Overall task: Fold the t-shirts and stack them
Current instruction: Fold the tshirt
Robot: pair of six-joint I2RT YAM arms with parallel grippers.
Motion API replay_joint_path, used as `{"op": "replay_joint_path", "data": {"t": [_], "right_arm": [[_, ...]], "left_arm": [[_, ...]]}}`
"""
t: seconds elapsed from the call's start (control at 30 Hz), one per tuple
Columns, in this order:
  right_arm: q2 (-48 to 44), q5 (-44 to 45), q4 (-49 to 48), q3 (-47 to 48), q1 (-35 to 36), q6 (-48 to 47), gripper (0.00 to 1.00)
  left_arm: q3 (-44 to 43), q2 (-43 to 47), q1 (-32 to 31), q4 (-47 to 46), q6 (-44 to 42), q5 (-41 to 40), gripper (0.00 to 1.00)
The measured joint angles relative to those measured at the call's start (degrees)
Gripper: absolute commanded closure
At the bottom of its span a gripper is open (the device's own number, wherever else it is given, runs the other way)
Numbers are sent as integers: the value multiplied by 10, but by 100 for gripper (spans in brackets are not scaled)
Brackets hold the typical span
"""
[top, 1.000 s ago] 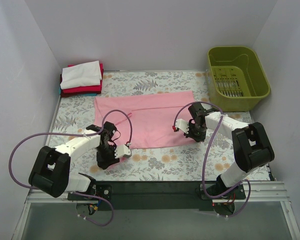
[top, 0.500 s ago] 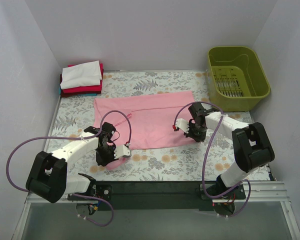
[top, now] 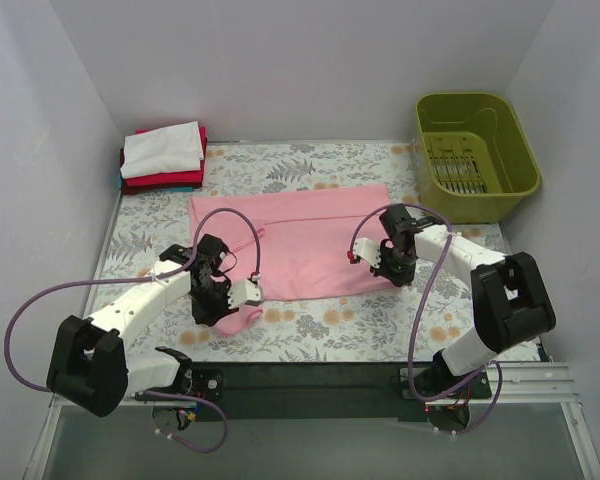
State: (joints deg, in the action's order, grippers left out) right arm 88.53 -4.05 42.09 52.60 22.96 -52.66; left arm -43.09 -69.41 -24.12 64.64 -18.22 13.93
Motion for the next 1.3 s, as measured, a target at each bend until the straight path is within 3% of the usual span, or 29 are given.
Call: {"op": "replay_joint_path", "data": {"t": [0.03, 0.07, 0.17, 0.57, 0.7, 0.83, 0.9, 1.2, 1.3], "right_arm": [[0, -1, 0, 0, 0, 0, 99], [1, -2, 0, 0, 0, 0, 99], [2, -4, 1, 0, 0, 0, 99], [18, -6, 2, 0, 0, 2, 99], [21, -6, 2, 0, 0, 2, 99], [26, -6, 3, 1, 0, 3, 99], [29, -6, 3, 2, 0, 4, 99], [31, -6, 11, 10, 0, 10, 99], [33, -6, 14, 13, 0, 13, 99]], "left_arm": [[0, -2, 0, 0, -2, 2, 80], [0, -4, 0, 0, -3, 5, 67], [7, -3, 0, -6, -10, 11, 51], [74, -19, 0, -75, -14, 14, 46], [90, 2, -2, -90, -16, 9, 53], [111, 30, -12, -118, -26, -12, 71], [114, 33, -14, -127, -29, -19, 72], [121, 34, -16, -149, -34, -36, 100], [120, 34, -16, -149, -34, -37, 100]]}}
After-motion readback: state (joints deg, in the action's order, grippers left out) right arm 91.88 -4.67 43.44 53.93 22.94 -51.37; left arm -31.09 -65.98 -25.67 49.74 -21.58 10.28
